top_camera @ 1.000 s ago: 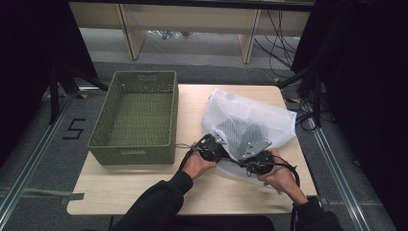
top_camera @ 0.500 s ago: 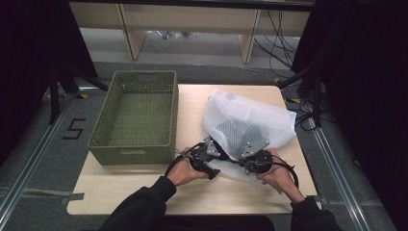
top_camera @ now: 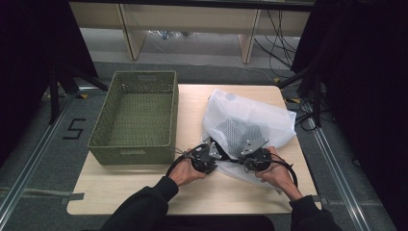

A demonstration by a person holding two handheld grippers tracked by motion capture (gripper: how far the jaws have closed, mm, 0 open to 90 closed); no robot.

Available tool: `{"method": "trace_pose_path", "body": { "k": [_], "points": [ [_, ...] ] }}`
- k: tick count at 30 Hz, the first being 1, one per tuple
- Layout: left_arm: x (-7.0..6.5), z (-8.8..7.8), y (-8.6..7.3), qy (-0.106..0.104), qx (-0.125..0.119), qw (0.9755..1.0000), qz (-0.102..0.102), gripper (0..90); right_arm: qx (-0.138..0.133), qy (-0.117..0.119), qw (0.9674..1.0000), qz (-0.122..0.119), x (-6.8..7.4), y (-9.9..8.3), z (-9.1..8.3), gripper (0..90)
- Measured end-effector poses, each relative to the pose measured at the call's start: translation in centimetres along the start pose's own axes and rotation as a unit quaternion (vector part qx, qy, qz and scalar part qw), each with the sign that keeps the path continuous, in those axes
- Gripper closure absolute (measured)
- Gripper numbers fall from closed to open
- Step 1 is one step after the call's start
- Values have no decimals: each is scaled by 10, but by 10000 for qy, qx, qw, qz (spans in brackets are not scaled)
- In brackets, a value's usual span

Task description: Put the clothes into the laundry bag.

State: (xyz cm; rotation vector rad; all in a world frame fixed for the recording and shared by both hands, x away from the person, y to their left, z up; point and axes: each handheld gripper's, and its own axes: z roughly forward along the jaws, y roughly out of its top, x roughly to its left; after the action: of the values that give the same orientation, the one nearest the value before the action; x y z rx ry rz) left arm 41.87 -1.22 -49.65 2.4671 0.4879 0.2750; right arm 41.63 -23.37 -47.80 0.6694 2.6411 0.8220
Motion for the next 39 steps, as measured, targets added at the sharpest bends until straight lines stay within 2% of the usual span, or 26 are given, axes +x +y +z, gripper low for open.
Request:
{"method": "trace_pose_path", "body": {
  "k": [2, 3, 5, 7, 8, 9, 14, 15, 17, 18, 20, 21, 22, 24, 26, 27, 28, 29, 31, 32, 33, 34, 36, 38, 39],
  "points": [
    [-4, -2, 1, 24, -9, 9999, 103, 879, 14, 31, 10000, 10, 0, 0, 2, 899],
    [-6, -2, 1, -52, 3, 10000, 22, 888, 32, -40, 10000, -24, 0, 1, 3, 899],
    [-10, -1, 0, -164, -5, 9998, 76, 891, 27, -78, 10000, 12, 0, 3, 6, 899],
    [-13, -2, -1, -143, 33, 9999, 26, 892, 25, -80, 9999, 75, -3, 4, 10, 899],
    [-15, -3, -2, -133, 52, 9999, 45, 892, 10, -186, 9998, 84, -3, 5, 12, 900],
    [-16, -3, -2, -121, 40, 9999, 62, 892, -25, -284, 9996, 2, -8, 4, 14, 900],
    [-16, -7, -6, -156, 42, 9998, 116, 892, -55, -501, 9985, 227, -20, 5, 19, 900],
    [-18, -7, -6, -168, 30, 9999, 29, 893, -93, -572, 9981, 216, -23, 6, 21, 900],
    [-19, -8, -6, -200, 17, 9997, 131, 893, -33, -625, 9977, 247, -27, 8, 24, 900],
    [-20, -8, -6, -233, -8, 9997, 55, 893, -16, -683, 9971, 326, -29, 9, 25, 900],
    [-23, -9, -5, -246, 3, 9996, 137, 893, -17, -778, 9965, 306, -35, 10, 27, 900],
    [-25, -10, -5, -278, -14, 9995, 158, 894, -51, -898, 9956, 266, -40, 10, 29, 900],
    [-26, -10, -5, -298, -38, 9995, 121, 893, -10, -937, 9954, 200, -44, 11, 29, 900],
    [-28, -11, -3, -279, -60, 9994, 202, 893, 36, -1022, 9944, 278, -50, 11, 30, 900],
    [-30, -13, -2, -253, -59, 9995, 162, 893, 34, -1045, 9938, 379, -55, 11, 31, 900],
    [-31, -12, -1, -318, -77, 9994, 141, 893, 20, -1076, 9933, 414, -59, 10, 32, 900],
    [-32, -11, 0, -429, -179, 9987, 207, 893, 29, -1101, 9930, 419, -61, 9, 33, 900],
    [-34, -11, 1, -455, -187, 9987, 150, 893, 33, -1123, 9929, 386, -63, 9, 34, 900],
    [-38, -9, 3, -464, -210, 9986, 164, 891, 53, -1166, 9924, 400, -66, 8, 35, 900],
    [-39, -7, 5, -419, -184, 9985, 292, 890, 53, -1155, 9928, 314, -68, 7, 37, 900],
    [-41, -5, 5, -417, -175, 9987, 253, 888, 144, -1186, 9925, 268, -69, 8, 37, 900],
    [-42, -3, 5, -430, -146, 9987, 248, 887, 151, -1127, 9932, 251, -68, 9, 36, 900],
    [-43, 0, 4, -432, -160, 9988, 167, 879, 143, -1164, 9931, 74, -65, 11, 32, 900],
    [-42, 0, 4, -429, -139, 9987, 224, 874, 152, -1045, 9944, 26, -61, 12, 27, 900],
    [-42, -1, 3, -444, -130, 9987, 189, 871, 124, -1030, 9946, -73, -58, 12, 21, 900]
  ]
}}
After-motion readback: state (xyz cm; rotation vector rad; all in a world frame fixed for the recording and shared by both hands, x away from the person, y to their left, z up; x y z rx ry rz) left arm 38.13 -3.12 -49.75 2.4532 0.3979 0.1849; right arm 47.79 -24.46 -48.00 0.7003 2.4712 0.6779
